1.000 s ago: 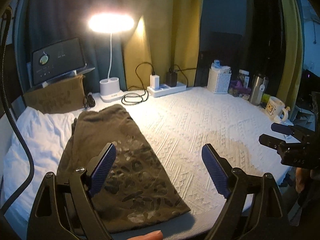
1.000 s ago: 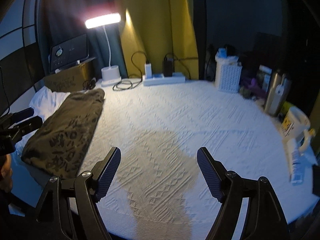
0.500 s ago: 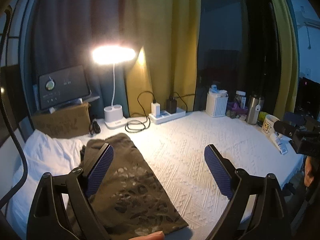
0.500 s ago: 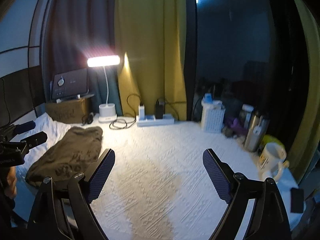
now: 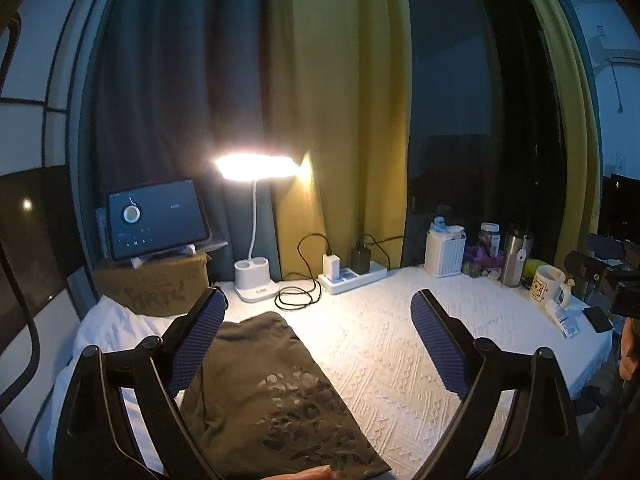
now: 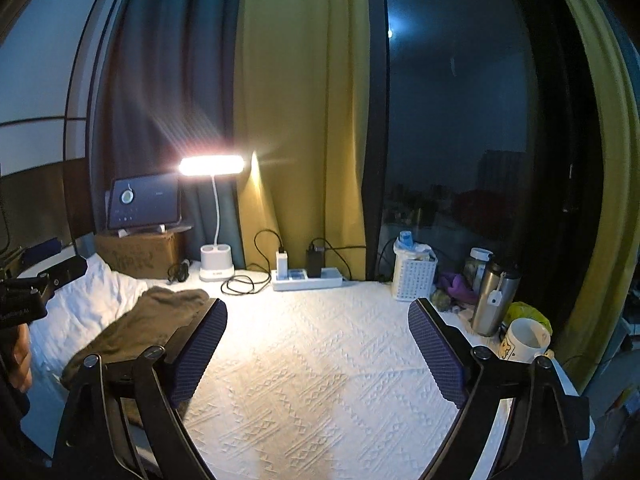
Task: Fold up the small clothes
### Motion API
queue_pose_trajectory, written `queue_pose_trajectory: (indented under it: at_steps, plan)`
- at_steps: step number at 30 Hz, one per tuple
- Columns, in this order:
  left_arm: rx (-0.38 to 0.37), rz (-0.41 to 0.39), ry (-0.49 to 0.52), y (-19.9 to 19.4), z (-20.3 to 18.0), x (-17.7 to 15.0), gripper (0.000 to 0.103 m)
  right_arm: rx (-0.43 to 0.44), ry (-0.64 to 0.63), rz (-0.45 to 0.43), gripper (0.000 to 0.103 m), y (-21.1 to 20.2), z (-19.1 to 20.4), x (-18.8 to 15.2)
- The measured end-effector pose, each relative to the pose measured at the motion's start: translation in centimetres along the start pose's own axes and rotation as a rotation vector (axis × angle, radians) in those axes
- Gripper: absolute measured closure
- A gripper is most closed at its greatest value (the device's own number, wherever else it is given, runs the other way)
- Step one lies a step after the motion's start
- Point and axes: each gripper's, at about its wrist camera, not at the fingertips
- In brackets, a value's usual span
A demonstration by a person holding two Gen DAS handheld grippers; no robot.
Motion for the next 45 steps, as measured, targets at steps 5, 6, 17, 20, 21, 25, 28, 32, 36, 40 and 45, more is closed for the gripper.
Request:
queue_pose_trajectory:
  at_steps: [5,6,17,20,21,25,28,32,36,40,45]
  plan:
    - [-0.008,-0.024,-0.025,-0.8,1.0,0.1,0.005,0.012,-0.022,-0.018,0.005,-0.8,1.5,0.8]
    - [-0.01,-0.023,-0.03,-0.8,1.2,0.1,0.005,0.015,-0.026,-0.018,0.005,-0.8,1.8,0.8]
    - [-0.006,0.013,-0.044,-0.2,2.0,-1.0,0.004,0.044,-0.03,0.045,0.004,1.4,3.2,-0.2]
    - [-0.007,0.023,-0.045,0.0,2.0,-1.2,0.004,0.043,-0.029,0.052,0.004,1.7,3.3,-0.3]
    - [-0.007,0.023,-0.045,0.0,2.1,-1.2,0.004,0.043,-0.029,0.053,0.004,1.8,3.3,-0.4]
    - [-0.008,0.024,-0.045,0.1,2.0,-1.3,0.004,0.044,-0.023,0.06,0.004,2.0,3.2,-0.4]
    - [-0.009,0.025,-0.044,0.1,2.0,-1.4,0.004,0.041,-0.017,0.063,0.004,2.0,3.1,-0.5]
    - [-0.01,0.033,-0.039,0.3,1.8,-1.5,0.004,0.04,-0.016,0.065,0.004,2.0,3.0,-0.6]
    - [-0.014,0.041,-0.037,0.5,1.7,-1.7,0.004,0.039,-0.014,0.072,0.004,2.2,2.9,-0.7]
    - [-0.017,0.045,-0.042,0.6,1.8,-1.7,0.004,0.035,-0.002,0.08,0.004,2.4,2.5,-1.0]
    - [-0.01,0.052,-0.042,0.8,1.8,-1.9,0.004,0.036,0.007,0.088,0.004,2.7,2.1,-1.2]
Point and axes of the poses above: each gripper's, at about its wrist camera, not at the fingertips, and y roughly the way its jaws point, z to its left, x to its top, and after that the axes turned 10 degrees about x, right-handed
